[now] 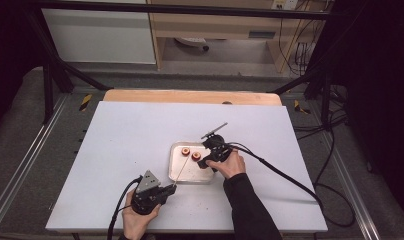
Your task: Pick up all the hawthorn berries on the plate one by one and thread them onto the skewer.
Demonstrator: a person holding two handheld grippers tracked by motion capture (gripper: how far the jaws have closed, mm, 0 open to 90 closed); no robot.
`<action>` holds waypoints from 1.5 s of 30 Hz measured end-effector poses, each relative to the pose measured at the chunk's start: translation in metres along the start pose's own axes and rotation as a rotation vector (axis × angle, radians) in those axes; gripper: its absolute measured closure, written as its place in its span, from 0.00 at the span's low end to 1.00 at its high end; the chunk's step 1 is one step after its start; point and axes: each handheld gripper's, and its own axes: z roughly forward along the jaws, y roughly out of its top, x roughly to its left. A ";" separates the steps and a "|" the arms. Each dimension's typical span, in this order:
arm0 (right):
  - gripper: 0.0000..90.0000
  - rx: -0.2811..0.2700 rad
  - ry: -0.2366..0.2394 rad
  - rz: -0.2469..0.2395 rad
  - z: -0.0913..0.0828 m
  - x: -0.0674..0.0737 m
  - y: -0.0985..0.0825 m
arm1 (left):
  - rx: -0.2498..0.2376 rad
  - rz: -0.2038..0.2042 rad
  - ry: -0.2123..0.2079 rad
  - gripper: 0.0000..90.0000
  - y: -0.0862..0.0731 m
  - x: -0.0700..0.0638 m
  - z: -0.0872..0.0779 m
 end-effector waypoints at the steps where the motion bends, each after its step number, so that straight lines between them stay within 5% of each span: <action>1: 0.67 -0.015 0.007 0.012 -0.004 0.001 0.000 | -0.003 0.000 0.001 0.98 0.000 -0.001 0.000; 11: 0.67 -0.258 0.090 0.102 -0.042 -0.009 -0.021 | -0.031 0.005 0.015 0.98 0.002 -0.011 0.004; 20: 0.67 -0.500 0.169 0.235 -0.052 -0.023 -0.046 | -0.034 -0.012 0.034 0.98 0.003 -0.022 0.015; 36: 0.67 -0.771 0.258 0.331 -0.046 -0.018 -0.054 | -0.068 -0.131 0.019 0.98 0.007 -0.039 0.030; 45: 0.67 -0.861 0.290 0.348 -0.046 -0.013 -0.055 | -0.083 -0.161 -0.001 0.98 0.013 -0.045 0.038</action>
